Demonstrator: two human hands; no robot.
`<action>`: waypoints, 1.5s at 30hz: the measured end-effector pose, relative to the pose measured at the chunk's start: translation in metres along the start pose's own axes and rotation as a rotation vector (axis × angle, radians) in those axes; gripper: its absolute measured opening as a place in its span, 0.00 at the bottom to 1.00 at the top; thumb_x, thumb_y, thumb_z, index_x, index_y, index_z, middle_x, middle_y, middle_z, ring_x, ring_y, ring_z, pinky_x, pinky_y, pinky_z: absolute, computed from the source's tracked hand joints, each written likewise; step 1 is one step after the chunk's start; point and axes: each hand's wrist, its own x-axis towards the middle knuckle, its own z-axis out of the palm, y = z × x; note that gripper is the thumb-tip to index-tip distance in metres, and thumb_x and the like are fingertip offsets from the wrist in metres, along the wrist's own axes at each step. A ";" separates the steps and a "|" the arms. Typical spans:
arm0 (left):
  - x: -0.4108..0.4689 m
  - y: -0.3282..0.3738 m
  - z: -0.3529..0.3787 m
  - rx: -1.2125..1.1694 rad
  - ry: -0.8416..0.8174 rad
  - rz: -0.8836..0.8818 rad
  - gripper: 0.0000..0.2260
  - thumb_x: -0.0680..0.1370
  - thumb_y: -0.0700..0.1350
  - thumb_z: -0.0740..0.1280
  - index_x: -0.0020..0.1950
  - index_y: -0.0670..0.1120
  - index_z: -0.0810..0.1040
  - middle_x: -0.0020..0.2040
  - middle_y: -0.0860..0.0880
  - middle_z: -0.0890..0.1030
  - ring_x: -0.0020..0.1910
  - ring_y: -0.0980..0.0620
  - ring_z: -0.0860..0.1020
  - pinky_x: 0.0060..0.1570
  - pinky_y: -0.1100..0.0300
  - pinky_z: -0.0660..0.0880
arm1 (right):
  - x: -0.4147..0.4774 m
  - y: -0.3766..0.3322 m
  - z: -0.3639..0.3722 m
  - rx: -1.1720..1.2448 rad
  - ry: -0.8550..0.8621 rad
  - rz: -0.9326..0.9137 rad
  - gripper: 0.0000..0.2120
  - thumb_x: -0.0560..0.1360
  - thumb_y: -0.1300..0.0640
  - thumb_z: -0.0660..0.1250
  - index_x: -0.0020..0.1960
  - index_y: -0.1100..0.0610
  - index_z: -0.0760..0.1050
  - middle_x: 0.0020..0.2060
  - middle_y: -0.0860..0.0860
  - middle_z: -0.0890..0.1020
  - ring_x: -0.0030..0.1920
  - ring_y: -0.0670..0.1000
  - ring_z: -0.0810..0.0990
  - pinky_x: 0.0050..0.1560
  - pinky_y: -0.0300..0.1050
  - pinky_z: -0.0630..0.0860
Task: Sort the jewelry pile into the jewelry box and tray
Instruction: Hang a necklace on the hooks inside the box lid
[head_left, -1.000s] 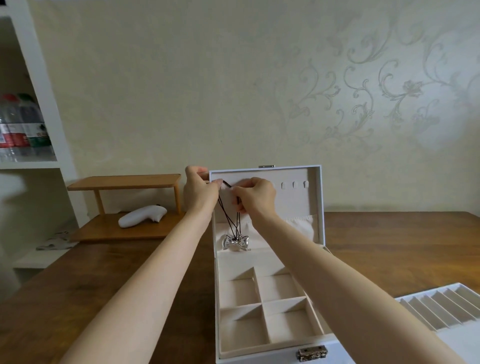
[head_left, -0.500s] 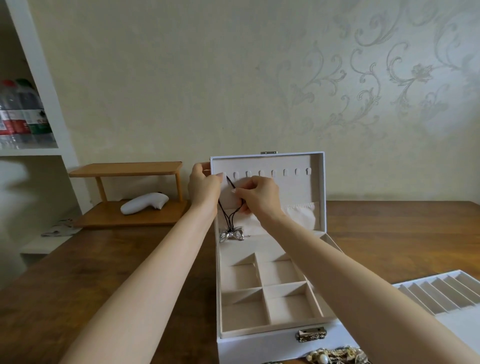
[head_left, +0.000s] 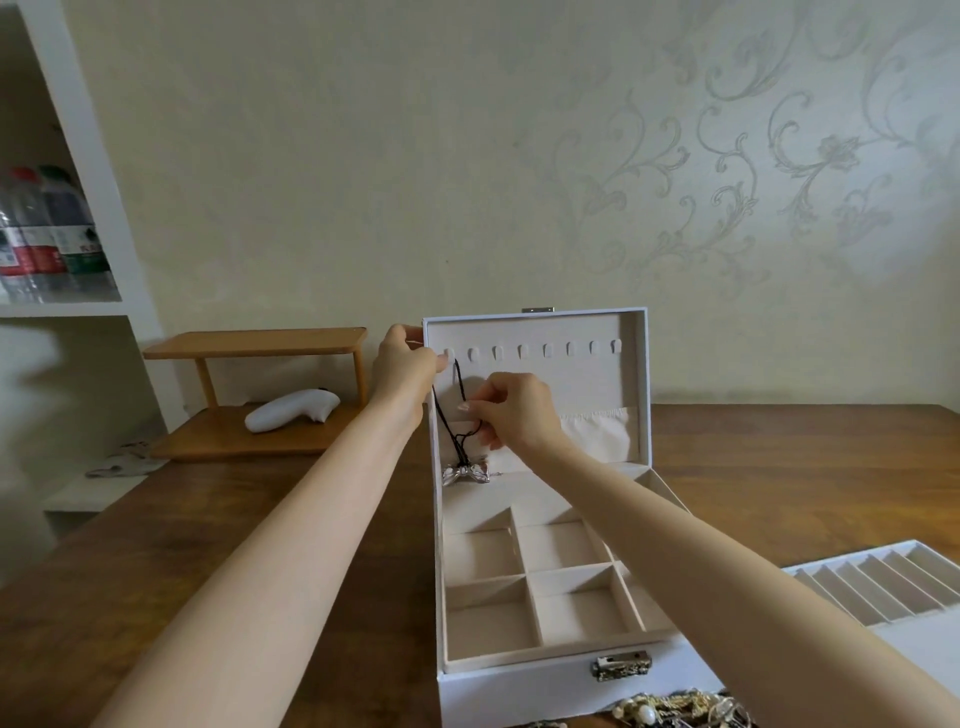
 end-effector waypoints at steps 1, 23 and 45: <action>0.001 0.001 -0.001 -0.007 -0.017 -0.013 0.14 0.76 0.39 0.68 0.59 0.42 0.70 0.53 0.47 0.75 0.49 0.50 0.72 0.43 0.59 0.67 | -0.003 0.001 -0.003 0.060 0.001 0.028 0.05 0.72 0.64 0.71 0.39 0.64 0.77 0.27 0.54 0.77 0.22 0.48 0.75 0.26 0.41 0.75; 0.007 0.003 -0.003 0.349 -0.001 0.117 0.24 0.70 0.52 0.75 0.60 0.43 0.72 0.51 0.50 0.75 0.46 0.50 0.72 0.43 0.58 0.68 | -0.048 0.027 -0.048 0.197 -0.180 0.112 0.02 0.72 0.64 0.71 0.43 0.59 0.82 0.29 0.50 0.81 0.32 0.43 0.79 0.33 0.34 0.74; 0.004 0.004 -0.001 0.355 -0.004 0.104 0.25 0.72 0.52 0.73 0.62 0.42 0.70 0.57 0.47 0.77 0.46 0.51 0.71 0.43 0.58 0.68 | -0.046 0.006 -0.020 -0.294 -0.310 0.032 0.05 0.70 0.62 0.68 0.39 0.63 0.81 0.27 0.52 0.81 0.29 0.43 0.78 0.28 0.31 0.67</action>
